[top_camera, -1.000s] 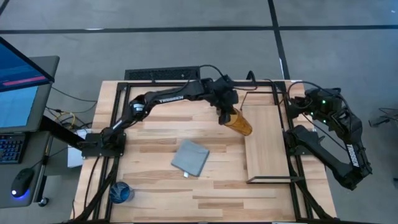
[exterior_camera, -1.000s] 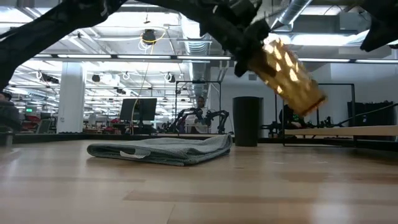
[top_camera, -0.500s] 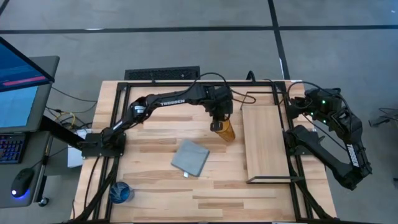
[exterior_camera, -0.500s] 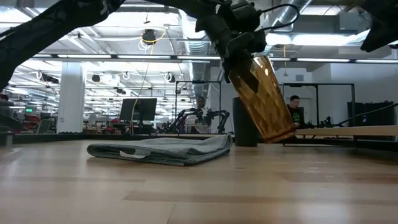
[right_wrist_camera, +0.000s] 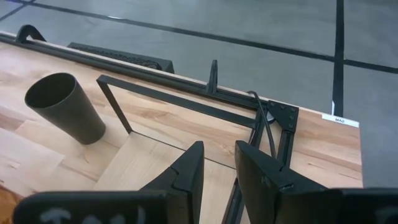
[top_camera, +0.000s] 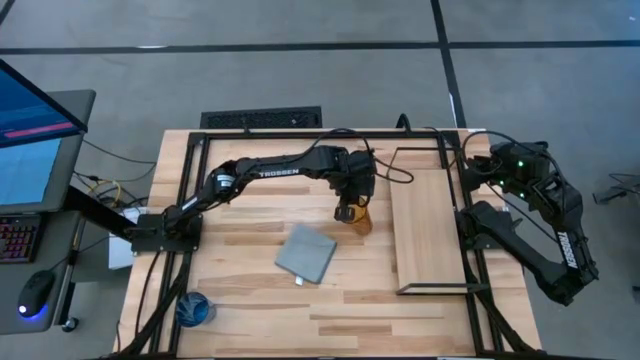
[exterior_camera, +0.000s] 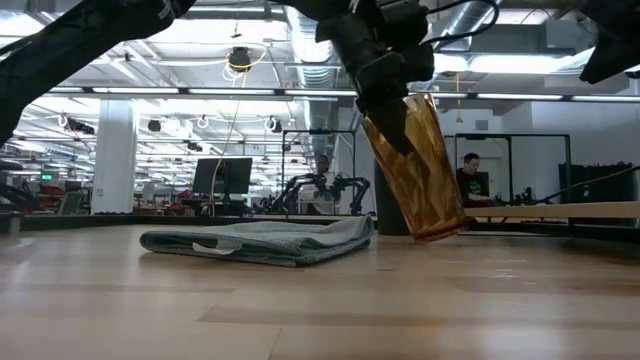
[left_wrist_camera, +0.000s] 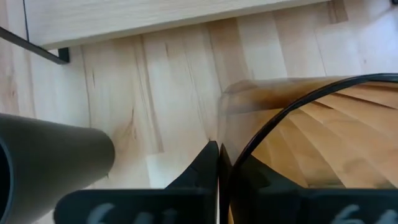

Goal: Stack small to large cups/mugs on shelf
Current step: Put the brown cup on the shelf

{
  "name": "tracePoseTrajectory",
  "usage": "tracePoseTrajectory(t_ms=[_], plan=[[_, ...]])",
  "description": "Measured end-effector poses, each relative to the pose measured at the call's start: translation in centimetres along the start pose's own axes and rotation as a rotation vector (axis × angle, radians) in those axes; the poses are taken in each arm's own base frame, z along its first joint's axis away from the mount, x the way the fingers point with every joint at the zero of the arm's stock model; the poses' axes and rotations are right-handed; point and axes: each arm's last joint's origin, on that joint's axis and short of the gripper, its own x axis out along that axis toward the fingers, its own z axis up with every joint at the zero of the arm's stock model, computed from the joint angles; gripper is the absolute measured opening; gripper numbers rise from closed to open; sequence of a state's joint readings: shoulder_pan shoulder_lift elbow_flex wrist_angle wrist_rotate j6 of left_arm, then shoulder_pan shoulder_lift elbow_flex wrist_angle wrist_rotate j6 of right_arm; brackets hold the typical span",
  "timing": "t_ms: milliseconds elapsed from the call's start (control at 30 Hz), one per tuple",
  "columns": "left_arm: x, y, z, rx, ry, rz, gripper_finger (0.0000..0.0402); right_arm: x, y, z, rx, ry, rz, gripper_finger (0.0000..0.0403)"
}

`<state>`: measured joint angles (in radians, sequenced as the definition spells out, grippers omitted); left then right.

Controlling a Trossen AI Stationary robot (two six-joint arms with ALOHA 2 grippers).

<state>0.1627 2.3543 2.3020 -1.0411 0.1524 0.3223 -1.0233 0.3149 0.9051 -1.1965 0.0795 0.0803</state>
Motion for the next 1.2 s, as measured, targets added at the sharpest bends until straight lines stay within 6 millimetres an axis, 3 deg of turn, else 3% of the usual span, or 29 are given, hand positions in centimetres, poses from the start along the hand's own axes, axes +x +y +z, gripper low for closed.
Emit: tracePoseTrajectory(t_ms=[767, 1200], plan=[[0.18, 0.08, 0.04, 0.035, -0.003, 0.009, 0.0023, 0.00, 0.00, 0.00, -0.001, 0.000, 0.000, 0.0113], [0.18, 0.08, 0.01, 0.034, -0.001, 0.008, 0.0111, 0.00, 0.00, 0.00, -0.001, 0.000, 0.000, 0.0113]])
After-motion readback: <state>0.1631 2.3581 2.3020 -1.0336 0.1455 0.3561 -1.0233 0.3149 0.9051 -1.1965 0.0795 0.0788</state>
